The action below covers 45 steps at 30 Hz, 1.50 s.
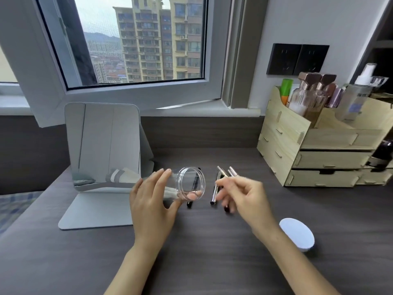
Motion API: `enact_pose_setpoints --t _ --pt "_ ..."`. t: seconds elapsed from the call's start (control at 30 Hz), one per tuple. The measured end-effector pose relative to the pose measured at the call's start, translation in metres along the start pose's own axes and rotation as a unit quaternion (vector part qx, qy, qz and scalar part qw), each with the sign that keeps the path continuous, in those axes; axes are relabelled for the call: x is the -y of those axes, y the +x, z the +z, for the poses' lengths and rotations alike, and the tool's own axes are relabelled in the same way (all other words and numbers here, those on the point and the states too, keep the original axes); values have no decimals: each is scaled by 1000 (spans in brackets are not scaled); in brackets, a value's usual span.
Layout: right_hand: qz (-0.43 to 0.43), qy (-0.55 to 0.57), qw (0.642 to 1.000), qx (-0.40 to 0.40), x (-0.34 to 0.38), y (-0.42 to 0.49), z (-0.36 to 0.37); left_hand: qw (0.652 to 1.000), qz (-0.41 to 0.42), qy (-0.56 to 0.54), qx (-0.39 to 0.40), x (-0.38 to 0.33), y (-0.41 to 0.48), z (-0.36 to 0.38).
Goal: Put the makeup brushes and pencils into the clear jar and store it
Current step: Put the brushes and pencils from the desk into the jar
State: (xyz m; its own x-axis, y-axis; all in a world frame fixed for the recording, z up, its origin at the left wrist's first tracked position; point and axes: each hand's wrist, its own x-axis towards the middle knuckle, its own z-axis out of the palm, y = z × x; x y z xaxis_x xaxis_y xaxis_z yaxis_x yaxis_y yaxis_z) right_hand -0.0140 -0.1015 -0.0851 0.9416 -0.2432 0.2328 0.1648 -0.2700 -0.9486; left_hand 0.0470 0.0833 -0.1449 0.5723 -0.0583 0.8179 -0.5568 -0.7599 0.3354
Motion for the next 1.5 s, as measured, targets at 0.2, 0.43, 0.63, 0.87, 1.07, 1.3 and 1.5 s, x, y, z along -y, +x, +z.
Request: enact_pose_setpoints --t 0.2,0.43,0.63,0.87,1.07,1.3,1.5 --pt "26 -422 905 -37 -38 72 -10 1000 -5 5 -10 0 1 2" --pt "91 -521 848 35 -43 98 3 1000 4 2 -21 -1 3 1" --pt "64 -86 991 -84 -5 71 -6 1000 -10 3 -24 1 3 3" --pt "-65 191 979 -37 40 7 9 1000 -8 5 -17 -1 2 5" --pt "-147 -72 985 -61 13 7 30 1000 -9 12 0 0 1 3" --pt "-198 -292 934 -50 -10 13 38 999 3 35 20 1 -1 4" --pt "-165 -365 911 98 -14 2 32 998 3 54 19 5 -2 4"
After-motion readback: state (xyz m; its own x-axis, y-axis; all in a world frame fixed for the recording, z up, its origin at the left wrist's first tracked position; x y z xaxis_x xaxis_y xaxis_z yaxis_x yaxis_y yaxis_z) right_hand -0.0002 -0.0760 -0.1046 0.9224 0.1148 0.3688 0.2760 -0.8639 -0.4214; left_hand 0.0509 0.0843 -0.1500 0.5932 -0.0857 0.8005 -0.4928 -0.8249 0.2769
